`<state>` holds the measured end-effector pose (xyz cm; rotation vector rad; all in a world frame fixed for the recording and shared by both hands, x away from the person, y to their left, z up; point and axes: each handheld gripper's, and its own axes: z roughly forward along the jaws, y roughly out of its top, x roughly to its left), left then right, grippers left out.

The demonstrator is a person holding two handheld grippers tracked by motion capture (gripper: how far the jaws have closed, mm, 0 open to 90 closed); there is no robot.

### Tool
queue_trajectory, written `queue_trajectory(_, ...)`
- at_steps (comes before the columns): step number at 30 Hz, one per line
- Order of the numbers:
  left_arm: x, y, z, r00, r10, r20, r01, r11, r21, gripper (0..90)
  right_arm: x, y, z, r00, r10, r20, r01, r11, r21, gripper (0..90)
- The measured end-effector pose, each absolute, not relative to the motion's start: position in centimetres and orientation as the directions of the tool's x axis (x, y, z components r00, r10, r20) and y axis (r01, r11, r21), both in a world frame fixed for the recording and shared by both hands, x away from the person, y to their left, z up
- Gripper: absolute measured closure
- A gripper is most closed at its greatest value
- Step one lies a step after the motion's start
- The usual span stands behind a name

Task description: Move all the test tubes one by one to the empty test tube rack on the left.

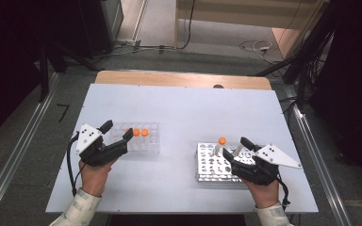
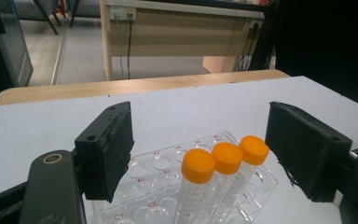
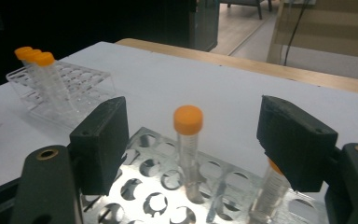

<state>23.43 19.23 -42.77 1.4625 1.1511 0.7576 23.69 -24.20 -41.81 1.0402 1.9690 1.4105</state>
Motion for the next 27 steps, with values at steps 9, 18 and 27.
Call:
queue_trajectory(9,23.5,19.2,-42.9,0.330,0.935,-0.129,0.254,0.044,0.966,23.0,24.2,-26.0,-42.3,-0.515,0.857,0.018,0.297,0.159,0.942,24.1)
queue_trajectory(18,23.5,19.1,-42.9,0.332,0.935,-0.125,0.257,0.038,0.966,23.1,25.7,-26.9,-44.3,-0.447,0.894,0.015,0.352,0.161,0.922,29.3)
queue_trajectory(27,23.4,19.1,-42.9,0.332,0.935,-0.126,0.256,0.039,0.966,23.3,26.1,-26.4,-44.9,-0.422,0.907,0.014,0.413,0.178,0.893,44.2)
